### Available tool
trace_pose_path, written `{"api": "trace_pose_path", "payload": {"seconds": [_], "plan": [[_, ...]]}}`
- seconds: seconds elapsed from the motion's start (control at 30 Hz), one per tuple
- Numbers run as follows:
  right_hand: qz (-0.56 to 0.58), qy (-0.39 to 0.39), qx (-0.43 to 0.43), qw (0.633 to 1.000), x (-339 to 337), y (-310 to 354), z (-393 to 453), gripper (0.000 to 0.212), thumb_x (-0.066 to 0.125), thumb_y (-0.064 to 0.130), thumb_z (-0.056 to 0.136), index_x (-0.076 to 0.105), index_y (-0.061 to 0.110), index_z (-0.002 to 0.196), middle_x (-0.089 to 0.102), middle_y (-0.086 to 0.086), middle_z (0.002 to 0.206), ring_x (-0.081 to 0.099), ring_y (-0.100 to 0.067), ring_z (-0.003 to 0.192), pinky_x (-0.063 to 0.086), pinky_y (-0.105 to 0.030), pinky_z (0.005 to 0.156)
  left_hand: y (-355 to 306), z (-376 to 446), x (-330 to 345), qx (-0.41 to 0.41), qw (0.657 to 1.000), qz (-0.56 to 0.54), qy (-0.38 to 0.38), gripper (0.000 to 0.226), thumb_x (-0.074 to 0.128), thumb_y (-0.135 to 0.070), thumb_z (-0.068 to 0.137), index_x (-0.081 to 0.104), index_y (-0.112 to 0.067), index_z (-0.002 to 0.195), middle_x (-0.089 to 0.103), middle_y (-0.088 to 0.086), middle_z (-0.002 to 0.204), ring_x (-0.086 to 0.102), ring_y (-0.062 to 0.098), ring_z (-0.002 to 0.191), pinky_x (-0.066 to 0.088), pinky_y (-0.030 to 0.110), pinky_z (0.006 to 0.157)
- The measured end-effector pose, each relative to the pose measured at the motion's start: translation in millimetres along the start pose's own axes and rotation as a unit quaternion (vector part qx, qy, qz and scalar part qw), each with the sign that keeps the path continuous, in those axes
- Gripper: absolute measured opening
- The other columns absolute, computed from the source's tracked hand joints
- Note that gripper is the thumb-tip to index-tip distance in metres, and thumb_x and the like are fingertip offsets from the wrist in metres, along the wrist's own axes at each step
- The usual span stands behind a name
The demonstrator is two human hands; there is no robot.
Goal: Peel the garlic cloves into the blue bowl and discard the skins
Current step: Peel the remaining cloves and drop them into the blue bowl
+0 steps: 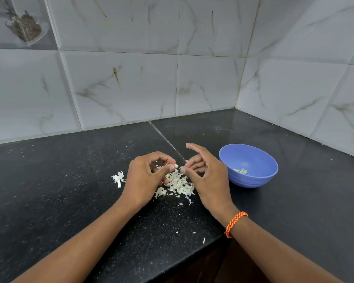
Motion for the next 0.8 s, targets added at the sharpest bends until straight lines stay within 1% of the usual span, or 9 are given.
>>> {"api": "trace_pose_path", "payload": {"seconds": [0.07, 0.13, 0.2, 0.23, 0.33, 0.4, 0.47, 0.67, 0.8], "plan": [[-0.005, -0.026, 0.0, 1.0, -2.3, 1.7, -0.3, 0.05, 0.092, 0.017, 0.083, 0.073, 0.024, 0.129, 0.07, 0.01, 0.074, 0.07, -0.008, 0.071, 0.056, -0.016, 0.068, -0.1, -0.2, -0.2, -0.002, 1.0, 0.0, 0.001, 0.005, 0.083, -0.018, 0.095, 0.08, -0.022, 0.094, 0.079, -0.001, 0.082, 0.076, 0.025, 0.06, 0.064, 0.06, 0.067], [-0.021, -0.029, -0.008, 0.999, -3.1, 3.0, -2.0, 0.037, 0.09, 0.028, 0.085, 0.078, 0.023, 0.119, 0.066, 0.007, 0.062, 0.068, -0.013, 0.06, 0.059, -0.028, 0.064, -1.1, -0.6, -0.4, -0.003, 1.0, 0.002, 0.002, 0.004, 0.083, -0.018, 0.095, 0.08, -0.022, 0.094, 0.079, -0.003, 0.081, 0.076, 0.024, 0.061, 0.064, 0.059, 0.068], [-0.006, -0.017, -0.003, 1.0, -1.7, 1.7, -4.0, 0.024, 0.082, 0.03, 0.093, 0.079, 0.023, 0.116, 0.068, 0.006, 0.062, 0.069, -0.015, 0.057, 0.062, -0.041, 0.062, -2.4, -1.0, -0.2, -0.002, 1.0, 0.003, 0.004, 0.005, 0.082, -0.017, 0.095, 0.08, -0.022, 0.094, 0.078, -0.004, 0.078, 0.076, 0.024, 0.061, 0.064, 0.058, 0.068], [0.0, -0.009, -0.008, 1.0, -0.5, 1.2, -4.3, 0.019, 0.076, 0.026, 0.099, 0.079, 0.022, 0.117, 0.07, 0.007, 0.069, 0.07, -0.014, 0.062, 0.063, -0.043, 0.063, -3.0, -1.0, -0.2, -0.002, 1.0, 0.004, 0.003, 0.005, 0.082, -0.017, 0.095, 0.08, -0.021, 0.095, 0.078, -0.004, 0.078, 0.076, 0.024, 0.061, 0.064, 0.058, 0.068], [-0.031, 0.018, -0.044, 0.998, 4.2, 2.4, -2.6, 0.035, 0.059, 0.004, 0.107, 0.069, 0.021, 0.135, 0.069, 0.013, 0.098, 0.069, -0.012, 0.084, 0.061, -0.032, 0.079, -4.1, -0.9, -0.8, -0.001, 1.0, 0.003, -0.001, 0.005, 0.082, -0.016, 0.095, 0.08, -0.021, 0.095, 0.078, -0.006, 0.077, 0.076, 0.024, 0.06, 0.064, 0.056, 0.067], [-0.053, 0.033, -0.046, 0.997, 6.0, 2.3, -1.7, 0.054, 0.054, -0.01, 0.102, 0.063, 0.022, 0.144, 0.07, 0.009, 0.105, 0.068, -0.012, 0.097, 0.058, -0.025, 0.087, -4.4, -1.0, -0.6, 0.001, 1.0, 0.005, -0.002, 0.004, 0.082, -0.017, 0.095, 0.08, -0.021, 0.095, 0.077, -0.007, 0.074, 0.076, 0.024, 0.059, 0.064, 0.055, 0.066], [-0.058, 0.025, -0.044, 0.997, 5.3, 0.3, -0.8, 0.061, 0.057, -0.016, 0.096, 0.064, 0.022, 0.143, 0.07, 0.008, 0.109, 0.067, -0.011, 0.106, 0.056, -0.025, 0.094, -4.4, -1.1, -0.7, 0.0, 1.0, 0.006, -0.003, 0.005, 0.083, -0.017, 0.095, 0.08, -0.021, 0.094, 0.076, -0.007, 0.071, 0.076, 0.024, 0.059, 0.065, 0.055, 0.067], [-0.079, 0.001, -0.058, 0.995, 1.3, 1.1, -0.2, 0.054, 0.077, -0.009, 0.087, 0.069, 0.025, 0.128, 0.059, 0.011, 0.092, 0.06, -0.014, 0.086, 0.053, -0.023, 0.076, -2.4, -0.5, -0.4, -0.001, 1.0, 0.009, -0.002, 0.008, 0.083, -0.017, 0.095, 0.08, -0.024, 0.091, 0.076, -0.002, 0.072, 0.075, 0.024, 0.059, 0.065, 0.055, 0.068], [-0.059, 0.002, -0.034, 0.998, 1.9, -2.5, -0.9, 0.053, 0.079, -0.004, 0.089, 0.071, 0.028, 0.131, 0.069, 0.014, 0.09, 0.069, -0.011, 0.088, 0.059, -0.028, 0.082, -2.0, -0.5, -0.2, 0.0, 1.0, 0.019, -0.002, 0.007, 0.083, -0.018, 0.095, 0.08, -0.024, 0.092, 0.076, -0.002, 0.07, 0.075, 0.022, 0.058, 0.065, 0.056, 0.068]]}}
Point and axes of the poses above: each hand's wrist, its own z-axis towards the middle knuckle, its own x-axis out of the palm, y = z × x, the point moved 3 cm from there along z, towards the middle knuckle
